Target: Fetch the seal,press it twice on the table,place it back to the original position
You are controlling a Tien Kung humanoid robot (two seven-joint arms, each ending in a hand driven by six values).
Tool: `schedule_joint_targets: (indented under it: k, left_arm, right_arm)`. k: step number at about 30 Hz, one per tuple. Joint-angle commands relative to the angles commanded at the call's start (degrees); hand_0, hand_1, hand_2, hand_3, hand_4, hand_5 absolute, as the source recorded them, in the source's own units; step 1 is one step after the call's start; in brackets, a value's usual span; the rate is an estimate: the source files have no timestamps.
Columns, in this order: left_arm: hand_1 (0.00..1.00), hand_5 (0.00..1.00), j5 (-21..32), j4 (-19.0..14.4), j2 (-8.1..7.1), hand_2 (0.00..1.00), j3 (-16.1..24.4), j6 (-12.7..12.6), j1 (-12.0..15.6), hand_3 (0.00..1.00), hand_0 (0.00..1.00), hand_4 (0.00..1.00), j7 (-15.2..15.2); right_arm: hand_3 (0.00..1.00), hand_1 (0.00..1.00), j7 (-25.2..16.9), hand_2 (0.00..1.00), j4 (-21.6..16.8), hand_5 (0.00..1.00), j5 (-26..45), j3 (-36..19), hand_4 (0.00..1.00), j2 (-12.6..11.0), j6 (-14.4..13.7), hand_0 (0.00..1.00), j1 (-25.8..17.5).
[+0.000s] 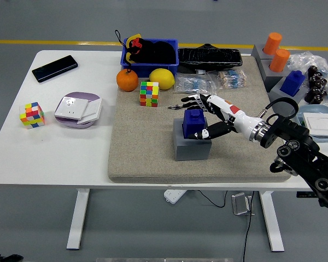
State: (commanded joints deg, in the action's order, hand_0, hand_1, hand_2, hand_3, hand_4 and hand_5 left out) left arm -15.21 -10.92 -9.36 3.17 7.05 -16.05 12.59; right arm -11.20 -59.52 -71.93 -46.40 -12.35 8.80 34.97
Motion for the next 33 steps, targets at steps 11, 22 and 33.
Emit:
schedule_joint_targets:
  k: [11,22,33]
  left_arm:
    - [0.693,0.252,0.7,0.1,-0.08,0.681,-0.3,0.0,-0.1,0.751,0.723,0.693,-0.1]
    - [0.694,0.252,1.8,0.2,-0.39,0.681,-0.8,0.0,-0.2,0.751,0.724,0.693,-0.3]
    - [0.693,0.252,2.9,0.1,-0.42,0.681,-1.7,-0.4,-0.3,0.751,0.723,0.693,-0.7]
  right_arm:
    - [0.998,0.977,2.6,0.978,-2.0,0.397,-2.0,-6.4,0.998,-3.4,5.4,0.986,-1.4]
    - [0.998,0.998,6.4,0.998,-6.5,0.517,-4.2,-19.9,0.998,-9.8,9.4,0.998,-9.0]
    - [0.975,0.963,8.1,0.972,-5.7,0.658,-5.3,-41.2,0.998,-9.1,5.7,0.987,-20.8]
